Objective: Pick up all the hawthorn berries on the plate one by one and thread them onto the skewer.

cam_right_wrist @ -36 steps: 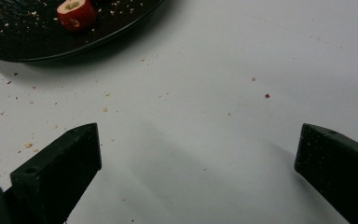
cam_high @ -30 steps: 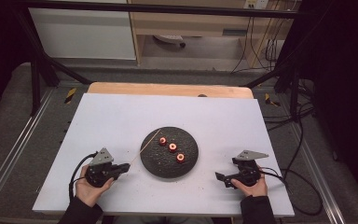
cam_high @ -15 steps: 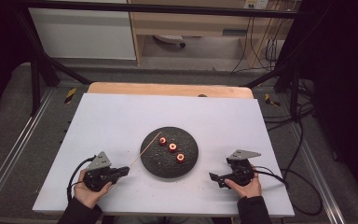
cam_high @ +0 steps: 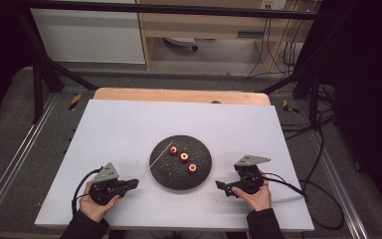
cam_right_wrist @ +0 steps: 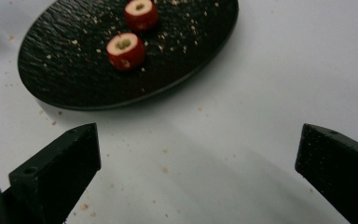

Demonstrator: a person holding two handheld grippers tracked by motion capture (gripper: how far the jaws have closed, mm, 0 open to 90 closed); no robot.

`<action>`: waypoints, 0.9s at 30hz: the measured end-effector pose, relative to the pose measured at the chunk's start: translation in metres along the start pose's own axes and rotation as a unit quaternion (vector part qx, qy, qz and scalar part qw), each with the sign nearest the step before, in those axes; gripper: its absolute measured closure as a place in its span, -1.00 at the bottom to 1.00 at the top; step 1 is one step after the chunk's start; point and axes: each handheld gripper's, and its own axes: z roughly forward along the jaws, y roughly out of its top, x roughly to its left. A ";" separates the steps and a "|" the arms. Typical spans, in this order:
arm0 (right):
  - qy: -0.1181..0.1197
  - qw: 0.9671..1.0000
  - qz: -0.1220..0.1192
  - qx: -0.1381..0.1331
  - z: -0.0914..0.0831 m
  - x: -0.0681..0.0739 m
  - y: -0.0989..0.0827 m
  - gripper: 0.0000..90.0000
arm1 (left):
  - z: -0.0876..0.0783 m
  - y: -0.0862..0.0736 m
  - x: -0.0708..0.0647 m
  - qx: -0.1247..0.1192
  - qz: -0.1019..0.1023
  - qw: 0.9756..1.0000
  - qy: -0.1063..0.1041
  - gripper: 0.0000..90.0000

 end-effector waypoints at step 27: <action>-0.019 0.990 -0.097 0.101 0.042 0.045 0.086 -0.83 | -0.001 0.000 0.000 -0.005 0.007 1.000 0.005 0.96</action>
